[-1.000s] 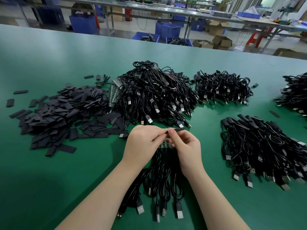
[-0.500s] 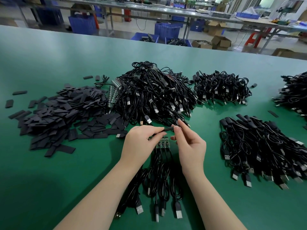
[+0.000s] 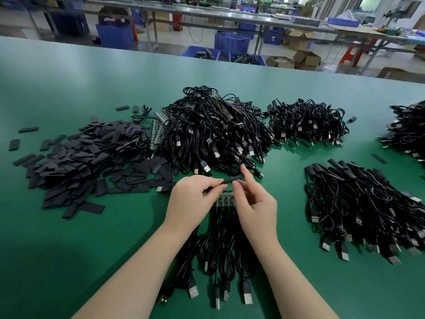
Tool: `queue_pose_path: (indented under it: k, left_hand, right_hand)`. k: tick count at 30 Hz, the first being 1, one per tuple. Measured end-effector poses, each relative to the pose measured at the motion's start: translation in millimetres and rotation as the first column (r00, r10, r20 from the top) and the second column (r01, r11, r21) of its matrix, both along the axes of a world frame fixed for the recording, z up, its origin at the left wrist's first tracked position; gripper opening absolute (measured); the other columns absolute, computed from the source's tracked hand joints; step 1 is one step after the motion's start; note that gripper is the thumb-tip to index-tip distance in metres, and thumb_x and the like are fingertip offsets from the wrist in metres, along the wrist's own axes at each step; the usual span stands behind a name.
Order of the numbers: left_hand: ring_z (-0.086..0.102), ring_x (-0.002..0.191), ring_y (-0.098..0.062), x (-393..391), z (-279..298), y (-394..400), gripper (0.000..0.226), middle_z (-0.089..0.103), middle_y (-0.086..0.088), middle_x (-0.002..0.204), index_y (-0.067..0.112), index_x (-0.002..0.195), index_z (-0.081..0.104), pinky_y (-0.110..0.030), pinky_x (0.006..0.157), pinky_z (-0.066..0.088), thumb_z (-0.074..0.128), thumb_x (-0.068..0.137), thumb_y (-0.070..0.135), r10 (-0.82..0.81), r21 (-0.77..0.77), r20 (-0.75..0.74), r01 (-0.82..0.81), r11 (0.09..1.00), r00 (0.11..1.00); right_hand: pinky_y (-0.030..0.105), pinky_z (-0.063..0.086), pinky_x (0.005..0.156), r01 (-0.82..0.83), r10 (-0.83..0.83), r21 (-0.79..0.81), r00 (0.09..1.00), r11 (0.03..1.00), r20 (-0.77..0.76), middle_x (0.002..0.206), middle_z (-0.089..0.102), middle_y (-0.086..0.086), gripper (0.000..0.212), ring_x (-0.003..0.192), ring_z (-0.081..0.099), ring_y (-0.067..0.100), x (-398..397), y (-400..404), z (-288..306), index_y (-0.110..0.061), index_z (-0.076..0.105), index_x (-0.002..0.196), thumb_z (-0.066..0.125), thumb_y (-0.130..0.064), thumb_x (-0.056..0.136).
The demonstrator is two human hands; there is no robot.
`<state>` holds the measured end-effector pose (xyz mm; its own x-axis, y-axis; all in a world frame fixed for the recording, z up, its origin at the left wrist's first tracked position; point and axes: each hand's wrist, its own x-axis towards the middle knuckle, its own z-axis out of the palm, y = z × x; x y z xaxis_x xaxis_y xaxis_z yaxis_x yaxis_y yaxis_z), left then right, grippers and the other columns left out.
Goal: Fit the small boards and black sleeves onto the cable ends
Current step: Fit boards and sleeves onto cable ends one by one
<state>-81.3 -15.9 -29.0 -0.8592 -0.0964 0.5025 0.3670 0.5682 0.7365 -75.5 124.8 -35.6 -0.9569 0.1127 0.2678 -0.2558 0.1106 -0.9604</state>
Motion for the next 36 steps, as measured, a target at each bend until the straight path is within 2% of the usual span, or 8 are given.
queue_pose_path:
  k: [4, 9, 13, 17, 20, 24, 30, 36]
  left_hand:
    - [0.068, 0.078, -0.009, 2.9, -0.6, 3.6, 0.011, 0.075, 0.007, 0.083, 0.017, 0.093, 0.079, -0.039, 0.074, 0.056, 0.075, 0.083, 0.019, -0.049, -0.157, -0.044, 0.041, 0.987, 0.998]
    - [0.067, 0.089, -0.002, 1.1, -0.5, 4.5, 0.015, 0.075, 0.011, 0.091, 0.020, 0.096, 0.079, -0.039, 0.086, 0.055, 0.079, 0.081, 0.019, -0.012, -0.020, -0.002, 0.012, 1.000, 1.000]
    - [0.065, 0.087, -0.001, 1.1, 1.7, 5.8, 0.018, 0.074, 0.014, 0.090, 0.024, 0.099, 0.078, -0.037, 0.083, 0.054, 0.075, 0.081, 0.023, -0.053, -0.086, -0.004, 0.052, 0.995, 0.999]
    - [0.061, 0.092, 0.004, -2.1, -1.5, 0.0, 0.037, 0.070, 0.018, 0.098, 0.030, 0.115, 0.071, -0.026, 0.088, 0.050, 0.078, 0.079, 0.033, -0.044, -0.070, 0.111, 0.052, 0.996, 0.993]
    - [0.061, 0.098, 0.004, -5.7, -2.8, -3.7, 0.025, 0.071, 0.017, 0.102, 0.030, 0.107, 0.075, -0.030, 0.093, 0.050, 0.075, 0.083, 0.033, -0.033, -0.150, 0.138, 0.054, 0.987, 0.990]
    - [0.060, 0.096, 0.006, -6.5, -3.2, -3.8, 0.012, 0.072, 0.021, 0.094, 0.032, 0.097, 0.077, -0.020, 0.083, 0.052, 0.072, 0.086, 0.032, -0.024, -0.136, 0.153, 0.045, 0.990, 0.988]
    - [0.063, 0.090, 0.001, -5.8, -1.7, -2.6, 0.013, 0.072, 0.018, 0.090, 0.027, 0.097, 0.077, -0.028, 0.080, 0.052, 0.072, 0.086, 0.022, -0.073, -0.113, 0.066, 0.081, 0.990, 0.995]
    - [0.063, 0.101, -0.002, -5.3, 5.6, -0.8, 0.030, 0.070, 0.014, 0.106, 0.020, 0.112, 0.072, -0.036, 0.091, 0.051, 0.061, 0.092, 0.038, -0.017, -0.120, -0.119, 0.003, 0.993, 0.993]
  right_hand:
    - [0.008, 0.048, 0.072, -0.015, 0.016, 0.056, 1.000, 0.998, -0.018, 0.088, 0.072, -0.022, 0.050, 0.076, 0.066, 0.000, -1.3, 1.5, 0.5, -0.052, 0.053, 0.124, 0.065, -0.014, 0.095]
    - [0.012, 0.051, 0.069, 0.027, -0.013, -0.128, 0.993, 0.991, 0.114, 0.082, 0.076, -0.006, 0.035, 0.076, 0.070, 0.002, -4.4, 5.2, 1.6, -0.039, 0.061, 0.123, 0.068, -0.020, 0.093]
    - [0.020, 0.054, 0.072, -0.017, 0.053, -0.178, 0.979, 0.984, 0.198, 0.075, 0.076, -0.001, 0.017, 0.072, 0.070, 0.004, -6.8, 4.2, 3.5, -0.031, 0.073, 0.099, 0.069, -0.016, 0.092]
    - [0.014, 0.050, 0.064, 0.017, 0.035, -0.252, 0.979, 0.968, 0.202, 0.077, 0.076, -0.002, 0.022, 0.070, 0.069, 0.005, -7.5, 6.2, 5.3, -0.029, 0.077, 0.087, 0.066, -0.011, 0.093]
    - [0.019, 0.050, 0.065, 0.058, 0.030, -0.361, 0.972, 0.931, 0.233, 0.086, 0.077, -0.001, 0.015, 0.074, 0.071, 0.010, -8.7, 11.5, 6.8, -0.025, 0.075, 0.095, 0.065, -0.013, 0.095]
    - [0.023, 0.049, 0.068, 0.085, 0.015, -0.374, 0.966, 0.923, 0.256, 0.088, 0.076, -0.001, 0.012, 0.074, 0.070, 0.011, -10.5, 13.6, 8.1, -0.024, 0.075, 0.092, 0.066, -0.017, 0.095]
    - [0.010, 0.049, 0.071, -0.038, 0.050, -0.068, 0.982, 0.997, 0.182, 0.086, 0.077, -0.011, 0.018, 0.082, 0.070, -0.001, -4.6, 2.6, 6.3, -0.034, 0.079, 0.087, 0.073, -0.016, 0.089]
    - [0.021, 0.055, 0.076, 0.075, -0.015, -0.296, 0.980, 0.952, 0.199, 0.088, 0.075, -0.010, 0.016, 0.084, 0.066, 0.005, -5.1, 10.0, 19.3, -0.033, 0.079, 0.085, 0.068, -0.024, 0.092]
